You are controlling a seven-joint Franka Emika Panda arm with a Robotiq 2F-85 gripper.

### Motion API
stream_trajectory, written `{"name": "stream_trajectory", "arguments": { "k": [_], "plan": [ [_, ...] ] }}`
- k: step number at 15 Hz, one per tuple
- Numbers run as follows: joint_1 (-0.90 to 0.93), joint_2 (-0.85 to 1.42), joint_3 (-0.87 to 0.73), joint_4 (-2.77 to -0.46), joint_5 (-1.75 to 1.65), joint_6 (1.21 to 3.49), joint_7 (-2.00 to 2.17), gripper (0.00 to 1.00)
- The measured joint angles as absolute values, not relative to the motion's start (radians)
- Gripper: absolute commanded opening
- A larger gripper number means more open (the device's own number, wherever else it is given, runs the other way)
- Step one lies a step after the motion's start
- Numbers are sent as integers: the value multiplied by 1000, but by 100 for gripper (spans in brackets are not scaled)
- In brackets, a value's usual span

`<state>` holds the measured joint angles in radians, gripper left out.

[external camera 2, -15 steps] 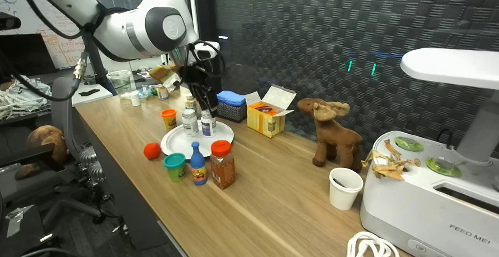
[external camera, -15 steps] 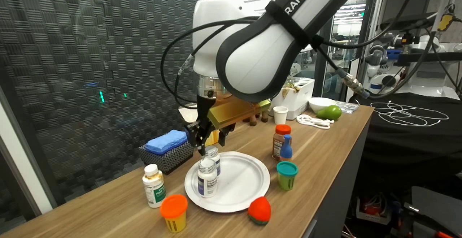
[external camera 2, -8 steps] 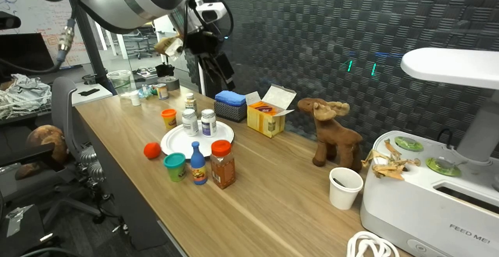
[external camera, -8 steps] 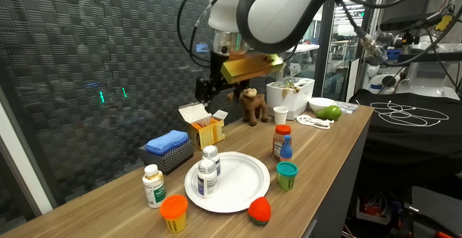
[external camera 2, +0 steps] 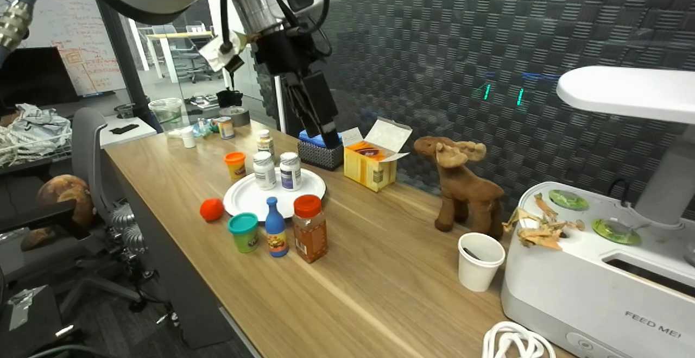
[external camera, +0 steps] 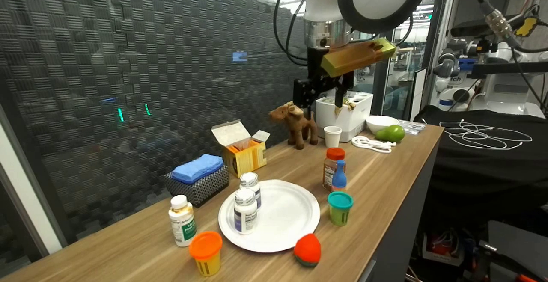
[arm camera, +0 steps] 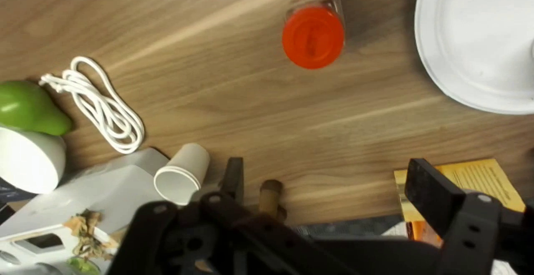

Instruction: Put the bottles and the red object on the plate

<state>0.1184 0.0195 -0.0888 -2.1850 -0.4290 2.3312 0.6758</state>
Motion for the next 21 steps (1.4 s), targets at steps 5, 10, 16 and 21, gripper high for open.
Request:
{"name": "stream_trajectory", "arguments": {
  "k": [5,10,16,21],
  "plan": [
    [89,34,-46,-2257,-355,2333,620,100],
    [88,72,-25,-2290,-327,2360,607,100],
    [68,111,-35,-2300,-349,2462,611,100],
    [64,127,-54,-2308,-403,2492,635,75]
  ]
}}
